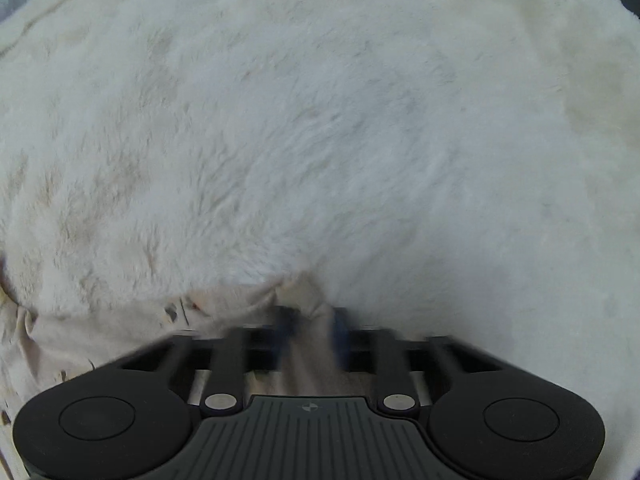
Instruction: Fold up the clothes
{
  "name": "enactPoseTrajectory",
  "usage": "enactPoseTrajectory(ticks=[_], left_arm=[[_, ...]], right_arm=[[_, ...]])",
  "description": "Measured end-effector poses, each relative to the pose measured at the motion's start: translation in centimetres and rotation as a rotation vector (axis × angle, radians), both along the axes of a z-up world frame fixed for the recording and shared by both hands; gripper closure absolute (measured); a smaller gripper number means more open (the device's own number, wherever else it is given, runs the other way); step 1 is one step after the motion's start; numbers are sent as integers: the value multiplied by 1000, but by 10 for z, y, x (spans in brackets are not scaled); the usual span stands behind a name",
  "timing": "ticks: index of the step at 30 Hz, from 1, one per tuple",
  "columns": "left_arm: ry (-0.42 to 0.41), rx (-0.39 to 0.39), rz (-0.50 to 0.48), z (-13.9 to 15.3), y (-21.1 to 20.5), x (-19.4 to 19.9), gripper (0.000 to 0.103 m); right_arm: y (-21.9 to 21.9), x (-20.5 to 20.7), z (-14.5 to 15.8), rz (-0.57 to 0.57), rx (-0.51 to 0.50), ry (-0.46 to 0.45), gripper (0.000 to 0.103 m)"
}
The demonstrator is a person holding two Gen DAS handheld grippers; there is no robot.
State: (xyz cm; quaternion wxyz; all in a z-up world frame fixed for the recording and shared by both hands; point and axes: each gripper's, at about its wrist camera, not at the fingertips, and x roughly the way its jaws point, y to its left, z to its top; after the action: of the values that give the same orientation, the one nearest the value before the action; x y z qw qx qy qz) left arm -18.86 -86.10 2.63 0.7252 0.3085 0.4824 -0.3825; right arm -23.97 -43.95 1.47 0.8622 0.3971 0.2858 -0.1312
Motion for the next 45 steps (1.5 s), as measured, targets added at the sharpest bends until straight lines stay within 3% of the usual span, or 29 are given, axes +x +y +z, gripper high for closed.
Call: enactPoseTrajectory(ticks=[2, 4, 8, 11, 14, 16, 19, 20, 23, 26, 29, 31, 32, 38, 39, 45], left_arm=[[-72, -43, 17, 8, 4, 5, 101], [-78, -100, 91, 16, 9, 22, 101], [-89, -134, 142, 17, 12, 33, 101], [-162, -151, 172, 17, 15, 33, 102], [-26, -162, 191, 13, 17, 41, 101], [-10, -150, 190, 15, 12, 38, 100], [3, -160, 184, 23, 11, 35, 96], [14, -158, 175, 23, 11, 36, 91], [46, -165, 153, 23, 14, 41, 88], [61, -176, 156, 23, 14, 42, 87], [62, -187, 165, 23, 15, 42, 87], [56, -205, 160, 30, 18, 38, 81], [54, -220, 156, 35, 21, 36, 73], [26, -335, 146, 80, 66, 24, 62], [17, -352, 139, 90, 80, 19, 61], [-41, -450, 91, 154, 207, -11, 44]], right_arm=[[-1, 4, -2, 8, 1, 3, 101], [3, 6, -1, 24, -6, 6, 102], [4, -5, 4, 24, -37, 15, 103], [8, -15, 3, 65, -44, 65, 103], [11, -33, 5, 68, -60, 99, 103], [8, -42, 12, 22, -66, 63, 103], [-3, -51, 22, -107, -84, -38, 86], [-7, -51, 23, -147, -91, -59, 85], [-10, -41, 20, -161, -73, -88, 80], [-18, -27, 9, -165, 44, -101, 79], [-20, -15, 7, -157, 60, -89, 80], [-16, -10, 6, -148, 52, -72, 92], [-14, -10, 6, -151, 44, -57, 92], [-6, -30, 13, -183, 11, -18, 78], [-2, -35, 16, -182, 4, -14, 71], [38, -49, 34, -125, -71, 18, 44]])
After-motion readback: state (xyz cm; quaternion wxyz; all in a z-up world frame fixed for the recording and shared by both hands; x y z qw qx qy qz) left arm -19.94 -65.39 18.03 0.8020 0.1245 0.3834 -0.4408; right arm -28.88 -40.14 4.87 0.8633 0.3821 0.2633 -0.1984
